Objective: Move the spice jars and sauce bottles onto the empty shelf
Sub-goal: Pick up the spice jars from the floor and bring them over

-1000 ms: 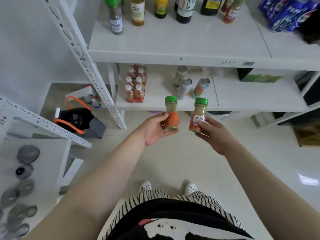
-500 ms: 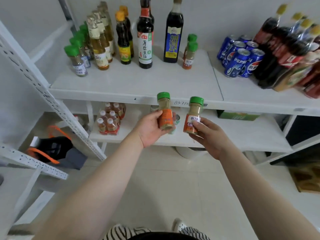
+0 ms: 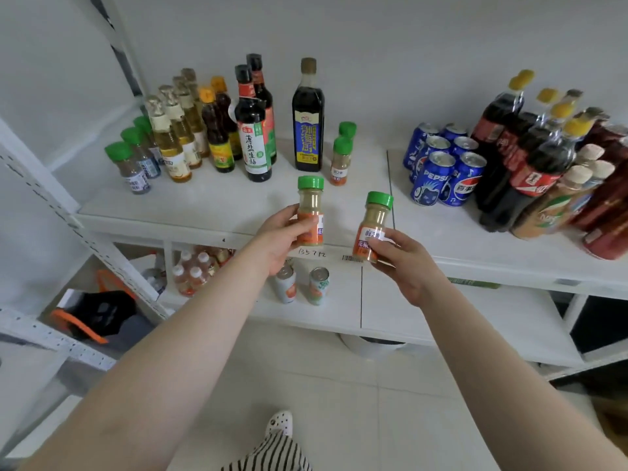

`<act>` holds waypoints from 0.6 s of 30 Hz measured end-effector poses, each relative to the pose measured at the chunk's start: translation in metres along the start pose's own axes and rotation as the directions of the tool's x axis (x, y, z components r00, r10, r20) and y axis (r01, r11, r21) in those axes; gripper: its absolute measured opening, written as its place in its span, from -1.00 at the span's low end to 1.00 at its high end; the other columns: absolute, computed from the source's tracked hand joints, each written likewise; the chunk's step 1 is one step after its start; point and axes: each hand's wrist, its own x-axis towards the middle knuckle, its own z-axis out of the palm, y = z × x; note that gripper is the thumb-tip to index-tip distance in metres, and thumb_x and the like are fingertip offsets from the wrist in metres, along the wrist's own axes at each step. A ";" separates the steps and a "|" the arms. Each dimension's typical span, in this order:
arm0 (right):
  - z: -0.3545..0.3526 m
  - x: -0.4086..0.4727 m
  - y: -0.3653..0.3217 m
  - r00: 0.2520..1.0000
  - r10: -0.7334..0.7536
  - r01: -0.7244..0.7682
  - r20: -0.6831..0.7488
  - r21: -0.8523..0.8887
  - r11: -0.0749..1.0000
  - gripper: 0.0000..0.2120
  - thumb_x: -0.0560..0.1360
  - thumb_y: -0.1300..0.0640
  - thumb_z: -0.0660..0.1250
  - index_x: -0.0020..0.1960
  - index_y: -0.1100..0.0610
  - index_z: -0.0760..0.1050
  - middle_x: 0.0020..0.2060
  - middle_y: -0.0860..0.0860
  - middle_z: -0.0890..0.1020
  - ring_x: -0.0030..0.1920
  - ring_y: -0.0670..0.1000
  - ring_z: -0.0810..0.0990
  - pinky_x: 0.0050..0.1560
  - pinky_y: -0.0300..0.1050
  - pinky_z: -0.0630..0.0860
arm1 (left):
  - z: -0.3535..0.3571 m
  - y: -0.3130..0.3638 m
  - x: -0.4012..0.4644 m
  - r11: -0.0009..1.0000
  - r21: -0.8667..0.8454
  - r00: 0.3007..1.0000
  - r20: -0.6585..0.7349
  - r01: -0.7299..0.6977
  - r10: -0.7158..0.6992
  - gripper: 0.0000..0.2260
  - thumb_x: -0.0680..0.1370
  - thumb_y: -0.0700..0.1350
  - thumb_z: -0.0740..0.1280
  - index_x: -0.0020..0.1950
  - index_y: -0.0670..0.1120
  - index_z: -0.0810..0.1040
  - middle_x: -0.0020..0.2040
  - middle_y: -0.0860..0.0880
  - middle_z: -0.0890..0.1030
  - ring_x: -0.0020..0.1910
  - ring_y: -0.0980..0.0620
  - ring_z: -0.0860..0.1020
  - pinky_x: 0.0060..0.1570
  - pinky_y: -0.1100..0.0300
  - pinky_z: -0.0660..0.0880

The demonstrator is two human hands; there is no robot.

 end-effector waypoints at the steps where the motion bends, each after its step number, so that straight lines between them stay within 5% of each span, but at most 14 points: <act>1: -0.003 0.007 -0.001 1.000 -0.002 0.002 0.003 -0.003 1.000 -0.71 0.48 0.19 0.40 0.19 0.17 0.53 -0.13 0.03 0.68 -0.11 -0.03 0.63 0.15 -0.12 0.53 | -0.001 0.002 0.009 0.999 0.030 1.000 -0.004 -0.010 0.010 -0.68 0.49 -0.18 0.39 0.24 -0.11 0.51 -0.07 -0.03 0.63 -0.14 0.06 0.60 0.08 0.15 0.52; 9: -0.011 0.063 -0.011 0.999 -0.028 0.028 -0.028 -0.016 0.999 -0.76 0.47 0.30 0.38 0.13 0.16 0.52 -0.14 0.07 0.68 -0.18 -0.03 0.68 -0.14 -0.28 0.58 | -0.006 0.000 0.097 0.981 0.170 0.991 0.105 -0.095 0.078 -0.69 0.49 -0.30 0.37 0.22 -0.19 0.48 0.12 -0.19 0.58 0.09 -0.16 0.57 0.12 -0.11 0.54; 11: -0.011 0.078 -0.012 0.999 -0.022 0.021 -0.046 -0.017 1.000 -0.76 0.46 0.32 0.39 0.10 0.14 0.53 -0.14 0.08 0.68 -0.17 -0.01 0.68 -0.13 -0.27 0.58 | -0.004 0.000 0.120 0.973 0.201 0.988 0.122 -0.113 0.089 -0.66 0.49 -0.32 0.36 0.26 -0.21 0.47 0.10 -0.18 0.56 0.06 -0.11 0.57 0.09 -0.03 0.57; 14: -0.011 0.099 -0.012 0.998 -0.022 0.020 -0.065 -0.031 0.999 -0.71 0.44 0.34 0.41 0.14 0.16 0.52 -0.07 0.15 0.67 -0.08 0.09 0.66 0.04 -0.12 0.58 | 0.001 0.001 0.148 0.946 0.282 0.982 0.145 -0.160 0.123 -0.64 0.47 -0.35 0.37 0.26 -0.22 0.47 0.06 -0.11 0.59 -0.04 0.10 0.57 -0.05 0.37 0.54; 18: -0.010 0.116 -0.009 0.996 -0.052 0.047 -0.069 -0.078 0.996 -0.64 0.43 0.38 0.40 0.20 0.19 0.49 -0.06 0.19 0.66 -0.11 0.10 0.64 0.10 -0.05 0.58 | 0.005 -0.006 0.175 0.905 0.374 0.973 0.177 -0.206 0.148 -0.60 0.44 -0.38 0.40 0.26 -0.23 0.48 0.07 -0.14 0.60 0.01 -0.01 0.56 0.07 0.31 0.48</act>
